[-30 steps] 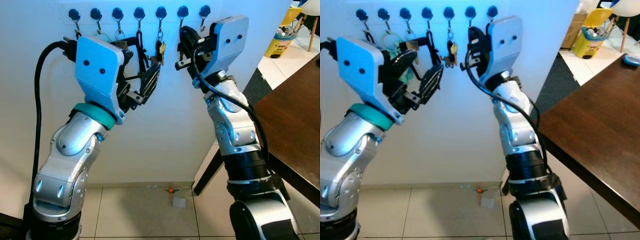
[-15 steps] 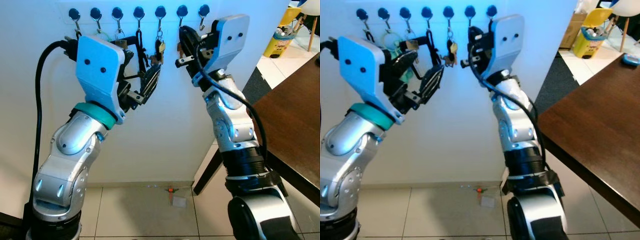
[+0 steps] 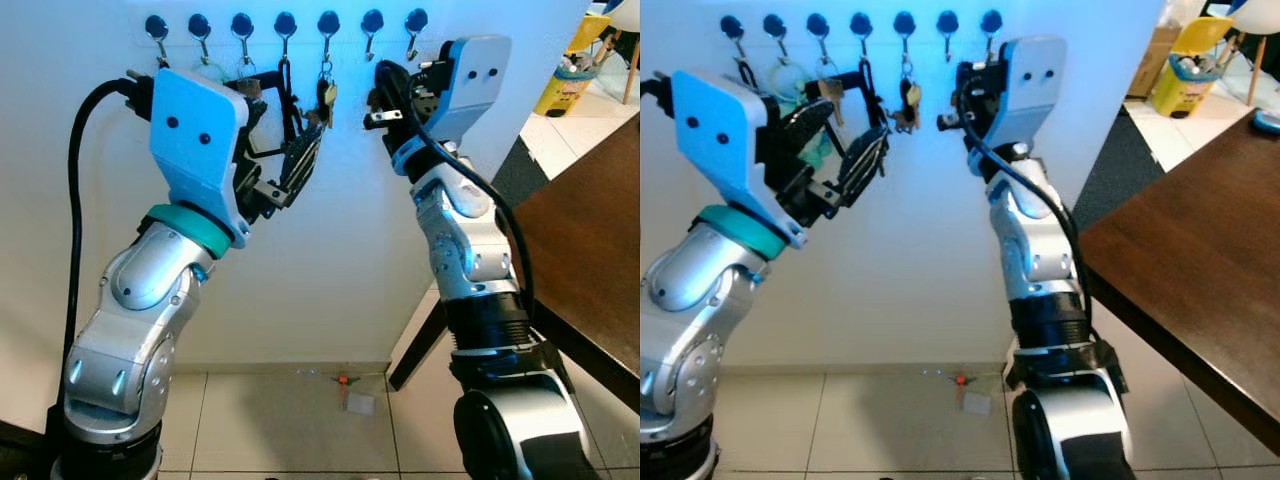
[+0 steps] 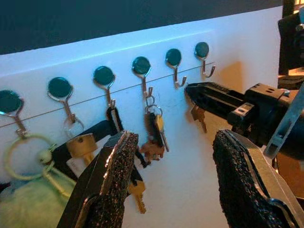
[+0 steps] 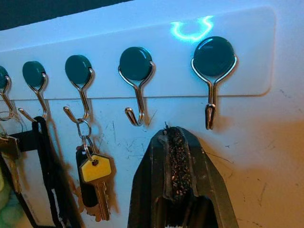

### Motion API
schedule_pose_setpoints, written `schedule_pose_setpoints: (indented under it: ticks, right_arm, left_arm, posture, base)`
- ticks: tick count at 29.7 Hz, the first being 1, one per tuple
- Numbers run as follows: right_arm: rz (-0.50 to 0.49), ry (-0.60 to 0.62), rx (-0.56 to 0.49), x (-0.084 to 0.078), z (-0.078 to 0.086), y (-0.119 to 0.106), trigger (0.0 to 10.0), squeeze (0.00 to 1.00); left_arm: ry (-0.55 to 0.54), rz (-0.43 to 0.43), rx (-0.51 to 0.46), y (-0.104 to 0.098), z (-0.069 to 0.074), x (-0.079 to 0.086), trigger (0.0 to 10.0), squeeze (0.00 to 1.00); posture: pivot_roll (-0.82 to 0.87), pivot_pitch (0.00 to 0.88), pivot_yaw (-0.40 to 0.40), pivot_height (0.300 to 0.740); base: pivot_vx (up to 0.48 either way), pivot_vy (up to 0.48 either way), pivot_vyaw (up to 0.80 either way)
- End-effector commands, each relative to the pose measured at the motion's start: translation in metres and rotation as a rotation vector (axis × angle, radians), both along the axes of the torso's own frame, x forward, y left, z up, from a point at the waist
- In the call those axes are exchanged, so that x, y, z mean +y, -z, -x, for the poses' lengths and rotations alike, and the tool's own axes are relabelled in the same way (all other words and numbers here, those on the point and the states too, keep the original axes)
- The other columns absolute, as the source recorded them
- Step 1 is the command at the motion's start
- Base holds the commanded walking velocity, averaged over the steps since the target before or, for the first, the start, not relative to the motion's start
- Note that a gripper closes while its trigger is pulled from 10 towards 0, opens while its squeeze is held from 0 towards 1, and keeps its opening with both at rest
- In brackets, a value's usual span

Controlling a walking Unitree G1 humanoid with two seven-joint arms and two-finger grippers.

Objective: Hang keys on a hook

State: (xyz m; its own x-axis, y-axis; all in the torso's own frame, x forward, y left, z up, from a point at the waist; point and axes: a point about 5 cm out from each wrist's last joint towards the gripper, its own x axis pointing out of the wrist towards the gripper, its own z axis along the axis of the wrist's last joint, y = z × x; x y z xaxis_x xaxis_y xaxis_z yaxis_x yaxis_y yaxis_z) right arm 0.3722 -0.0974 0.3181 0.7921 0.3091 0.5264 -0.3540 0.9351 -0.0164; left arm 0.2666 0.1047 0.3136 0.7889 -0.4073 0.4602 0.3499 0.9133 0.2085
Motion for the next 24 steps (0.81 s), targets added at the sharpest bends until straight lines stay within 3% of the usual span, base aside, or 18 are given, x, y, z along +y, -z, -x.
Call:
schedule_pose_setpoints:
  ticks: [1,6,15,24]
  right_arm:
    - [-0.006,0.020,0.005,-0.003,0.000,0.002,10.0,0.00]
    - [0.005,0.015,-0.002,-0.003,0.002,0.003,10.0,0.00]
    - [0.175,-0.132,-0.101,0.008,0.027,0.011,10.0,0.00]
    - [0.159,-0.111,-0.185,0.004,0.034,0.000,10.0,0.00]
  left_arm:
    - [0.005,-0.007,0.000,0.000,0.002,-0.001,10.0,0.00]
    - [0.005,-0.009,0.001,0.000,0.002,-0.001,10.0,0.00]
    - [0.011,-0.009,0.000,0.000,0.002,-0.001,10.0,0.00]
    - [0.015,-0.010,0.002,0.000,0.001,-0.001,10.0,0.00]
  posture:
    - [-0.04,0.104,0.109,0.740]
    - [-0.04,0.104,0.109,0.740]
    - [-0.04,0.099,0.109,0.740]
    - [-0.04,0.102,0.115,0.740]
  base:
    - [0.000,0.000,0.00]
    - [0.000,0.000,0.00]
    - [0.000,0.000,0.00]
    - [0.000,0.000,0.00]
